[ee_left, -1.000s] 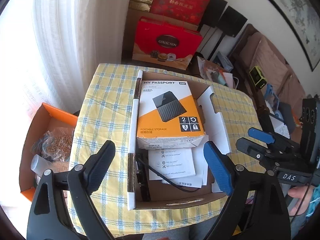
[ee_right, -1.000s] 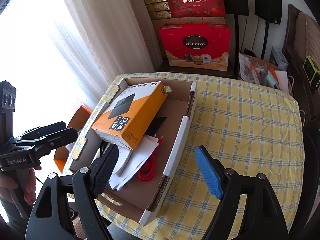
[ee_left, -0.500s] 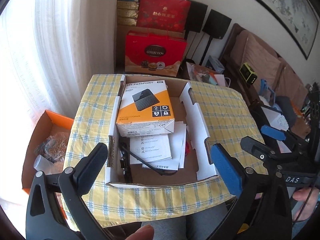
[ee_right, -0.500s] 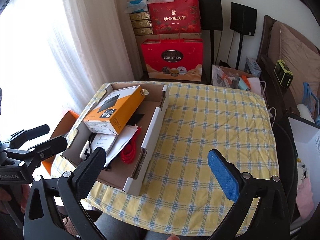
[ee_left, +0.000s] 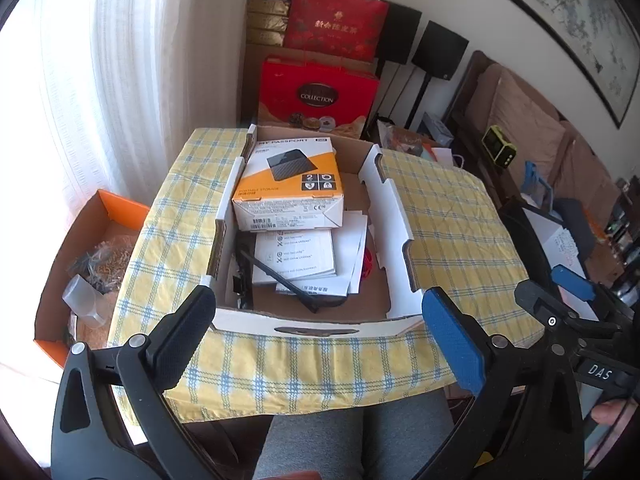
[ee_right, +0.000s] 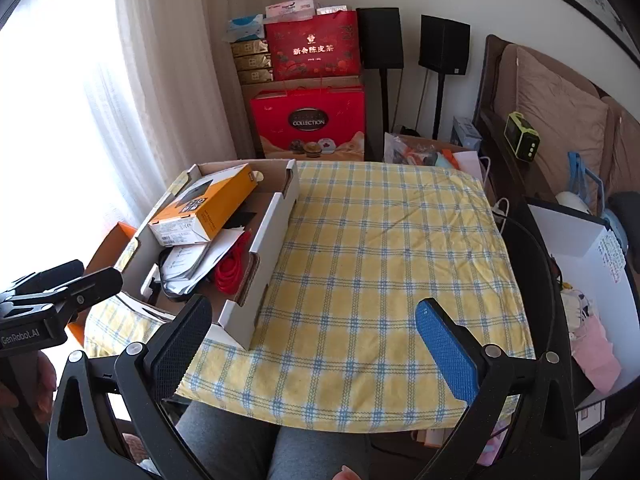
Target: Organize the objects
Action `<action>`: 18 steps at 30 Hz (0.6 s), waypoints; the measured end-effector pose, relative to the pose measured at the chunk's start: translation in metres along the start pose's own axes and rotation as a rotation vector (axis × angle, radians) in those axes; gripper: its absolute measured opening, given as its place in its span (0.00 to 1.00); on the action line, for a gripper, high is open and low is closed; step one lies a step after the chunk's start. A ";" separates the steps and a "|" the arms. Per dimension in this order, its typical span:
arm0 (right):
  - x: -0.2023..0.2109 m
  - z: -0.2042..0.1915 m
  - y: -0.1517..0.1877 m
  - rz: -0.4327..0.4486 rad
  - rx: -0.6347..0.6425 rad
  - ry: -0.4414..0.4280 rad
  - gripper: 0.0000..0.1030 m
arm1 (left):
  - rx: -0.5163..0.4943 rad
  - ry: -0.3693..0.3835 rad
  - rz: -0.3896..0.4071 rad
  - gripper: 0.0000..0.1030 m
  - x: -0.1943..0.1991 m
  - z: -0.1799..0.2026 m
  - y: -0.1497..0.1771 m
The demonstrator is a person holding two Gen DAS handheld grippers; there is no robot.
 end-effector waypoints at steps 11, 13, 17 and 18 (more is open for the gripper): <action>0.012 0.026 0.020 0.023 -0.008 0.096 1.00 | -0.084 -0.042 0.023 1.00 0.009 0.023 0.017; 0.011 0.028 0.023 0.017 -0.012 0.095 1.00 | -0.095 -0.050 0.021 1.00 0.008 0.026 0.019; 0.013 0.029 0.026 0.020 -0.022 0.095 1.00 | -0.087 -0.030 0.013 1.00 0.007 0.031 0.023; 0.013 0.029 0.026 0.022 -0.021 0.100 1.00 | -0.091 -0.033 0.013 1.00 0.007 0.033 0.024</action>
Point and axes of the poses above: each gripper's, at about its wrist camera, not at the fingertips, and x roughly against the way its jaws point, z to its right, y to its underside, the point moved 10 cm from there along -x, roughly the way its jaws point, and after that the axes turned 8 degrees about y, right-handed, at the moved point
